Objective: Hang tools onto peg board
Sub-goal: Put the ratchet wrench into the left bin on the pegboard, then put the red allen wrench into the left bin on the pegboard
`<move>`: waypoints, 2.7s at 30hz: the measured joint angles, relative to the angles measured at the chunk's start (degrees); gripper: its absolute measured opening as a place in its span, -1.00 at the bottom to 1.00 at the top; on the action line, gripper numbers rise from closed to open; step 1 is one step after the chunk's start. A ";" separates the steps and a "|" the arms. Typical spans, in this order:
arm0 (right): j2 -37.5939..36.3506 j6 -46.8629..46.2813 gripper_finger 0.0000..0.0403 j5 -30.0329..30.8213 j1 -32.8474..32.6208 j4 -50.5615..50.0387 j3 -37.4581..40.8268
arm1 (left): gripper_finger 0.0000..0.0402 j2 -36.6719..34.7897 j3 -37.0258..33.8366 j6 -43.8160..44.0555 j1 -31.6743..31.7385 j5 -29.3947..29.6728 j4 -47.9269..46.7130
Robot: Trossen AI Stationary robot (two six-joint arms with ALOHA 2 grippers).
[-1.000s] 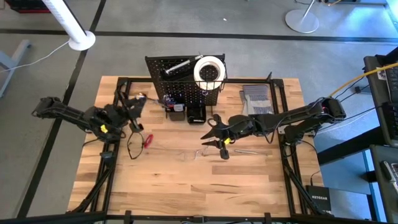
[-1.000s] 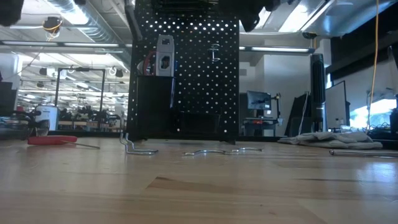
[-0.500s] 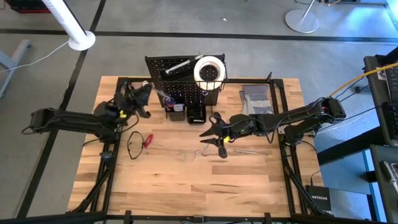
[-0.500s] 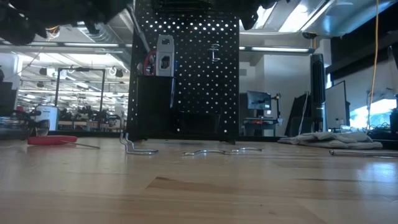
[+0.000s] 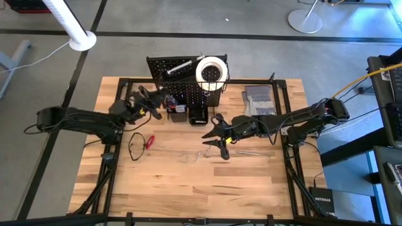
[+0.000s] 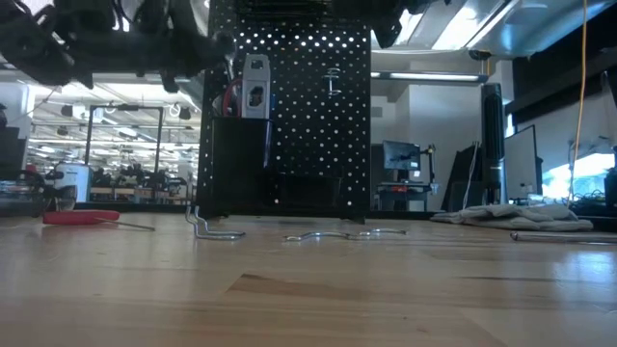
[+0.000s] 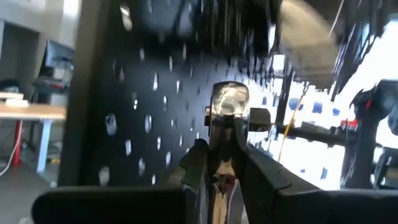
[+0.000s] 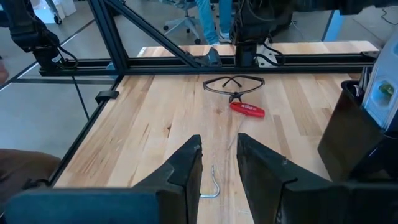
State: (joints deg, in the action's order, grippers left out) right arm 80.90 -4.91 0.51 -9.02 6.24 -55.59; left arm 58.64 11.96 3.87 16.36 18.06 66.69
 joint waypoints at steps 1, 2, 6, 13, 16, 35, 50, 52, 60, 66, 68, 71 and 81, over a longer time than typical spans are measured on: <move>0.00 0.00 -0.48 0.00 0.00 -0.20 0.00 | -0.74 0.89 0.00 0.12 0.18 -0.01 -0.03; 0.01 -0.17 -0.48 0.00 0.00 -0.27 0.00 | -0.74 1.66 0.04 0.28 0.33 -0.04 0.08; 0.90 -0.85 -0.48 0.00 0.00 -0.49 0.00 | -0.74 5.25 0.16 1.09 0.97 -0.41 -1.41; 2.99 -1.32 -0.48 -0.02 0.00 -0.41 0.02 | -0.74 10.67 0.23 1.51 1.88 -0.45 -1.18; 3.13 -1.40 -0.48 -0.02 0.00 -0.47 0.00 | -0.67 11.74 0.32 1.55 1.92 0.06 -0.71; 2.54 -2.74 -0.48 -1.60 0.00 -3.65 0.00 | 0.11 -15.45 3.25 -4.58 -5.96 1.53 -27.72; 2.53 -2.24 -0.49 -2.67 0.00 -4.51 0.00 | 0.11 -14.37 21.10 31.92 -24.81 -1.83 -98.54; 2.56 -1.70 -0.49 -2.38 0.00 -4.90 0.00 | 0.11 -10.64 20.92 37.19 -27.23 -2.05 -100.39; 2.56 -0.39 -0.49 -1.96 0.00 -8.43 0.00 | 0.11 3.87 20.95 46.69 -30.54 -2.02 -100.87; 2.58 -0.35 -0.49 -0.64 0.00 -10.29 0.00 | 0.11 10.31 20.95 51.76 -29.64 -4.37 -106.69; 2.58 -0.16 -0.49 -0.64 0.00 -10.47 0.00 | 0.11 10.89 20.95 54.31 -29.38 -5.65 -109.98; 2.58 0.55 -0.49 -0.63 0.00 -10.78 0.00 | 0.11 11.07 20.95 57.10 -29.40 -6.35 -113.89; 2.58 0.83 -0.49 -0.63 0.00 -10.27 0.00 | 0.11 11.07 20.61 59.25 -29.40 -5.37 -113.07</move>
State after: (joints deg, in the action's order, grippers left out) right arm 83.48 -4.08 -0.12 -9.02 -4.03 -55.59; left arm 69.70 32.57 63.12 -13.04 12.69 -46.38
